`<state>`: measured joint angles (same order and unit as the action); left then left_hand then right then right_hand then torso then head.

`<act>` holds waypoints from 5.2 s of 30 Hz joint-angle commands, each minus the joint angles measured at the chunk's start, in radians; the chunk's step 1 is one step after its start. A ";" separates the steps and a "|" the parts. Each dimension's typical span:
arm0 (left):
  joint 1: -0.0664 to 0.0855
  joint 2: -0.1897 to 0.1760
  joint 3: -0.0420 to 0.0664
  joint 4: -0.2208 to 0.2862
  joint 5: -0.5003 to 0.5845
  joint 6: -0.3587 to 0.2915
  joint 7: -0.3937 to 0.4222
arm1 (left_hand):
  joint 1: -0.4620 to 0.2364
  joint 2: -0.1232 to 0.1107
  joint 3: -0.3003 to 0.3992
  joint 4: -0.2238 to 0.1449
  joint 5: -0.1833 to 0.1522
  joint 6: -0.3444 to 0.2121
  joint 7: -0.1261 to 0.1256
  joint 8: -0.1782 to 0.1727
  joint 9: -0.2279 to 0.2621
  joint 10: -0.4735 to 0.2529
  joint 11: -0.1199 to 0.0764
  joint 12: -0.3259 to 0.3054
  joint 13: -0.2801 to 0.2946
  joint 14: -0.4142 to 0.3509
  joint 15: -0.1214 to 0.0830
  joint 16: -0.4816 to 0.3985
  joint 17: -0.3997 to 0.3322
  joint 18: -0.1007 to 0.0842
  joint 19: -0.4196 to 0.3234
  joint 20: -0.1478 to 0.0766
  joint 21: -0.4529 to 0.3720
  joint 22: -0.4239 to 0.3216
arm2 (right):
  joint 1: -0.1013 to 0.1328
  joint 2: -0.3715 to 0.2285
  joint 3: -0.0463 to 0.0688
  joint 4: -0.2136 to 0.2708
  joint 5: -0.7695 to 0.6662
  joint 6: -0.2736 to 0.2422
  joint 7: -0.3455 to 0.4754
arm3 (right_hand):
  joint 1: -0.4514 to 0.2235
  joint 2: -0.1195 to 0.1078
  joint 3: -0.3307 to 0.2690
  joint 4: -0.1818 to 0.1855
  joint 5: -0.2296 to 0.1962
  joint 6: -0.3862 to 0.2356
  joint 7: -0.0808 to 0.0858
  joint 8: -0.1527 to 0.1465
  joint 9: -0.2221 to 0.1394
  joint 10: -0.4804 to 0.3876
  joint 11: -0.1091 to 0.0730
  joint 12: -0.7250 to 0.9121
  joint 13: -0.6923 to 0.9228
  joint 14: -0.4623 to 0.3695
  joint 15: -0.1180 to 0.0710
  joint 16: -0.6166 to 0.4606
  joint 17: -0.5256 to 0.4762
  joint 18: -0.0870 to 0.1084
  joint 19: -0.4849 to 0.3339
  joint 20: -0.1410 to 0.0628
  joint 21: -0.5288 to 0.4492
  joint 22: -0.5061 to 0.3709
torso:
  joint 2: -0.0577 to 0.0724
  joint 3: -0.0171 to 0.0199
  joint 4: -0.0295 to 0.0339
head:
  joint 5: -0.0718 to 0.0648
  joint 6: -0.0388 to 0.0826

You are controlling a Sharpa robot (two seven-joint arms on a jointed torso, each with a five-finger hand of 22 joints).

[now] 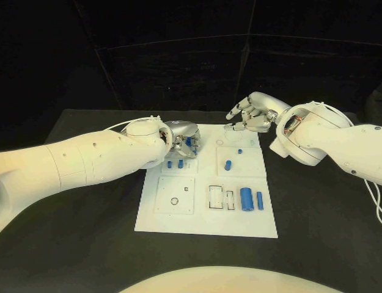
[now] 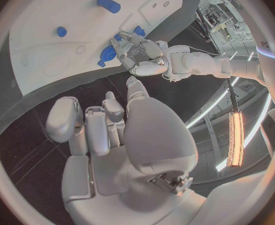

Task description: Assemble the parts on the task board

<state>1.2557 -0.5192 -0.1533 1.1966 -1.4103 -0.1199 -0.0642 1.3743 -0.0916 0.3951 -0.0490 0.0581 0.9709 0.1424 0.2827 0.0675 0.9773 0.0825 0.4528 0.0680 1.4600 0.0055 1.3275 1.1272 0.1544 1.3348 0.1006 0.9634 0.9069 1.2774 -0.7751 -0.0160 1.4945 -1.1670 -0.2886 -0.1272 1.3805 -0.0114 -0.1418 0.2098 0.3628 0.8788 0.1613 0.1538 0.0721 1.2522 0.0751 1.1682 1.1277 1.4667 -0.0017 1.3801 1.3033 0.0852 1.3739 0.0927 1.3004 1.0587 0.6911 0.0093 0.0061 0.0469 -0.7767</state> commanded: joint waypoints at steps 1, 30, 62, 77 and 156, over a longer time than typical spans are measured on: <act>-0.004 0.001 -0.003 -0.003 -0.007 0.027 -0.014 | 0.004 0.015 0.014 -0.004 -0.005 0.018 -0.002 -0.003 0.003 0.018 -0.003 0.003 0.003 0.005 -0.009 0.009 0.004 -0.018 0.010 0.000 0.012 0.013 | 0.002 0.001 0.001 0.002 0.001 -0.010 0.006 | 0.007 0.002 0.002 -0.001 0.005 -0.008 0.000 0.005 -0.001 -0.007 -0.004 -0.002 -0.001 0.045 -0.008 -0.003 0.000 0.011 -0.004 0.000 -0.005 -0.001 | 0.000 0.0001 0.0006 | 0.000 -0.001; -0.003 -0.099 0.035 0.093 0.057 -0.111 0.038 | -0.009 0.023 0.079 -0.033 -0.007 0.078 -0.009 -0.020 0.006 0.098 -0.019 -0.031 -0.001 0.014 -0.022 0.021 -0.007 -0.028 0.022 -0.015 0.078 0.089 | 0.002 -0.009 0.001 -0.003 0.001 -0.008 0.002 | 0.009 0.005 0.002 -0.001 0.009 -0.008 0.000 0.005 -0.001 -0.004 -0.004 0.002 0.002 0.045 -0.009 -0.005 -0.002 0.011 -0.004 0.000 -0.005 -0.001 | -0.001 -0.0005 0.0027 | 0.004 0.015; -0.002 -0.171 0.048 0.103 0.078 0.009 0.004 | -0.030 0.006 0.079 -0.032 -0.008 0.078 -0.008 -0.036 0.005 0.102 -0.016 -0.053 -0.001 0.009 -0.019 0.014 -0.026 -0.029 0.019 -0.013 0.082 0.098 | 0.002 -0.009 0.001 -0.007 0.001 -0.006 0.002 | 0.009 0.007 0.002 0.000 0.010 -0.007 -0.001 0.007 -0.001 -0.004 -0.004 0.002 0.002 0.045 -0.009 -0.004 -0.001 0.011 -0.003 0.000 -0.005 0.000 | 0.001 -0.0001 -0.0013 | 0.010 0.013; -0.006 -0.155 0.047 0.082 0.078 0.035 0.002 | -0.034 0.004 0.078 -0.031 -0.008 0.078 -0.009 -0.038 0.005 0.103 -0.016 -0.056 -0.001 0.008 -0.019 0.013 -0.030 -0.029 0.016 -0.012 0.079 0.095 | 0.002 -0.004 0.001 -0.010 0.001 -0.006 0.003 | 0.010 0.007 0.002 0.000 0.011 -0.007 -0.001 0.007 -0.001 -0.005 -0.004 0.001 0.001 0.045 -0.009 -0.004 -0.001 0.011 -0.004 0.000 -0.005 -0.001 | 0.000 0.0002 -0.0001 | 0.006 0.007; -0.017 -0.184 0.047 0.101 0.090 -0.029 0.002 | -0.047 -0.046 0.034 -0.044 -0.008 -0.053 0.025 -0.144 -0.003 -0.096 0.034 -0.135 -0.003 -0.060 0.020 -0.057 -0.190 0.009 -0.104 0.022 -0.107 -0.063 | 0.002 -0.008 0.001 -0.040 -0.067 0.058 -0.009 | 0.117 0.016 0.027 -0.012 0.011 0.050 -0.012 0.033 0.003 -0.264 -0.011 -0.500 -0.465 0.023 -0.016 -0.086 -0.093 0.026 -0.038 -0.009 -0.061 -0.084 | -0.001 -0.0013 0.0017 | 0.000 0.007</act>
<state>1.2381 -0.6992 -0.1074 1.2953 -1.3343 -0.1082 -0.0716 1.3209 -0.1316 0.4346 -0.0952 0.0533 0.9233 0.1673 0.1421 0.0649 0.8939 0.1144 0.3241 0.0653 1.4086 0.0235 1.2809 0.9567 0.1465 1.2438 0.1202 0.8785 0.8643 1.2774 -0.7809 -0.0160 1.4576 -1.1811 -0.2737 -0.1323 1.4855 0.0042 -0.1201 0.1973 0.3797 0.9177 0.1516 0.1827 0.0746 0.9941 0.0644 0.7096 0.6979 1.4669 -0.0095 1.3051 1.2232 0.1013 1.3401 0.0875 1.2428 0.9753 0.6906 0.0088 0.0060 0.0465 -0.7705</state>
